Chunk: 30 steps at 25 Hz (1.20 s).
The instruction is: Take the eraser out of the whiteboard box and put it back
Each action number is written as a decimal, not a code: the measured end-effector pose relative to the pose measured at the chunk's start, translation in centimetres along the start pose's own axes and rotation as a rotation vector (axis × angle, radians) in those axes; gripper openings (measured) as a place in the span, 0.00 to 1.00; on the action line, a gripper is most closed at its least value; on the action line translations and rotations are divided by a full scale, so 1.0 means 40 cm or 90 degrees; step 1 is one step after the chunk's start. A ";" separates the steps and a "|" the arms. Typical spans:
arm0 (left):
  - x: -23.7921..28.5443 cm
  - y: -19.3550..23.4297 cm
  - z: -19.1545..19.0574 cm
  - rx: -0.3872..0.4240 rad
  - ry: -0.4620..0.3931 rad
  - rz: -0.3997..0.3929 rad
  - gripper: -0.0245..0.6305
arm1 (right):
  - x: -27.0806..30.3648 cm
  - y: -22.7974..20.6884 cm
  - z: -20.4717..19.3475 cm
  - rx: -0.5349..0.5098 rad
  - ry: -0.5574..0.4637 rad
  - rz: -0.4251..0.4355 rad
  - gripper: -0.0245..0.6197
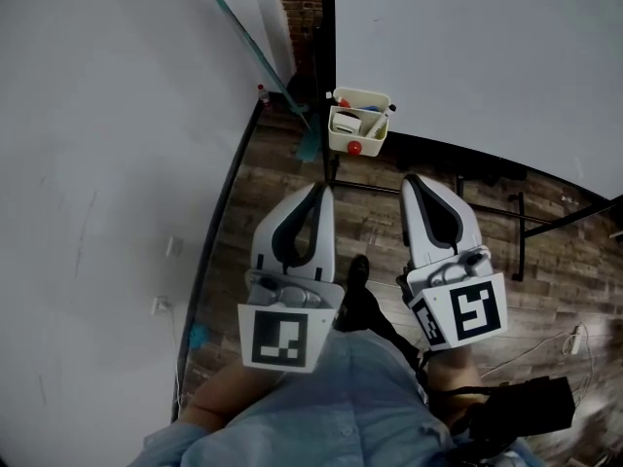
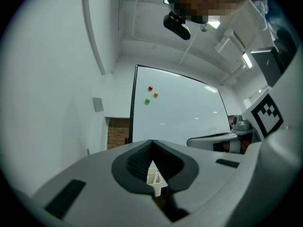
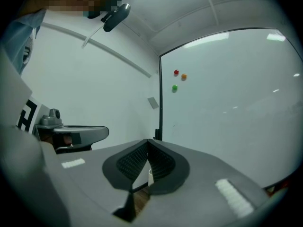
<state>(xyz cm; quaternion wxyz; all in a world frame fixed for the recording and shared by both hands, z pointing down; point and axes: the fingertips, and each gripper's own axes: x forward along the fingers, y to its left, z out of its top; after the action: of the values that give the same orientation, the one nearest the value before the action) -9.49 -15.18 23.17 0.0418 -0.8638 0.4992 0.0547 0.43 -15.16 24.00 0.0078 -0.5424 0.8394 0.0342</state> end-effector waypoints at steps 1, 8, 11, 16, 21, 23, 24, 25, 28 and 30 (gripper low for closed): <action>0.005 0.005 -0.004 0.002 0.002 0.001 0.04 | 0.006 -0.002 -0.004 0.001 0.000 0.000 0.04; 0.072 0.036 -0.030 0.009 0.010 0.005 0.04 | 0.074 -0.035 -0.042 0.010 0.009 0.015 0.05; 0.117 0.057 -0.040 0.009 0.015 0.010 0.04 | 0.120 -0.051 -0.058 0.009 0.019 0.029 0.05; 0.208 0.095 -0.054 0.009 0.017 0.019 0.04 | 0.205 -0.075 -0.092 0.000 0.047 0.066 0.07; 0.292 0.129 -0.070 0.008 0.024 0.034 0.04 | 0.279 -0.097 -0.138 0.000 0.089 0.108 0.15; 0.319 0.141 -0.078 0.008 0.027 0.041 0.04 | 0.303 -0.098 -0.154 -0.002 0.096 0.131 0.18; 0.332 0.147 -0.084 0.008 0.029 0.045 0.04 | 0.315 -0.100 -0.163 -0.007 0.101 0.140 0.20; 0.345 0.153 -0.089 0.008 0.031 0.048 0.04 | 0.326 -0.101 -0.171 -0.011 0.107 0.147 0.22; 0.375 0.166 -0.105 0.006 0.038 0.057 0.04 | 0.351 -0.105 -0.193 -0.010 0.120 0.165 0.24; 0.392 0.173 -0.112 0.009 0.040 0.062 0.04 | 0.363 -0.110 -0.207 -0.004 0.128 0.173 0.25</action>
<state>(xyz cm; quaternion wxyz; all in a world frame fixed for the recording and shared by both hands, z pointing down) -7.50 -32.64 25.33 0.0293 -0.8396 0.5418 0.0263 -1.33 -30.71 31.32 -0.0825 -0.4246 0.9014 -0.0172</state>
